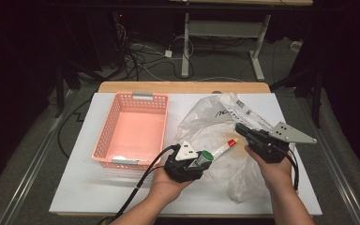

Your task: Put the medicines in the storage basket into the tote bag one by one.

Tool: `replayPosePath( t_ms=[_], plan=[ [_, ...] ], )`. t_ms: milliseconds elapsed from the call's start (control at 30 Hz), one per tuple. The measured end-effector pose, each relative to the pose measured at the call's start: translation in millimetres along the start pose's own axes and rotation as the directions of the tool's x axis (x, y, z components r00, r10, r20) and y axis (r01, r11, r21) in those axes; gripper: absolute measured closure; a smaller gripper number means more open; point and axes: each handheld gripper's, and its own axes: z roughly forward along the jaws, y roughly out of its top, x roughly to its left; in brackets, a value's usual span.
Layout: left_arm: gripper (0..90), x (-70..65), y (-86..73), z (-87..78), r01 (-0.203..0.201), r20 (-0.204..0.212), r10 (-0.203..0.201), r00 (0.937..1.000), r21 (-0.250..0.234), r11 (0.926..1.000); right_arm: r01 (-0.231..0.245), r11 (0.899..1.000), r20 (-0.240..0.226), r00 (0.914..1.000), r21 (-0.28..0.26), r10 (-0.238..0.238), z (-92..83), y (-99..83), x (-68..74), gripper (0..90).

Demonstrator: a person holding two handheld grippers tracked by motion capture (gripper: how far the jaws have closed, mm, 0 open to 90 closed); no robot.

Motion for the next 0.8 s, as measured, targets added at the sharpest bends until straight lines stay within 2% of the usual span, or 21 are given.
replayPosePath(
  t_ms=[367, 533, 800],
  plan=[
    [54.1, -3.7, 7.4, 29.5, -0.007, 0.005, 0.007, 1.0, 0.0, 1.0, 0.0, 1.0, 0.0, 1.0, -0.005, 0.0, 0.4, 0.0, -0.7, 90.0],
    [54.1, -3.4, 10.9, 44.2, -0.021, -0.003, 0.021, 0.9998, 0.015, 0.9997, -0.007, 1.0, 0.002, 1.0, -0.007, 0.007, 0.4, 0.0, -1.0, 90.0],
    [54.0, -0.9, 13.3, 68.1, -0.016, -0.019, 0.017, 0.9997, 0.024, 0.9996, -0.005, 1.0, -0.001, 1.0, -0.01, 0.005, 0.5, -0.1, -2.3, 90.0]
  ],
)
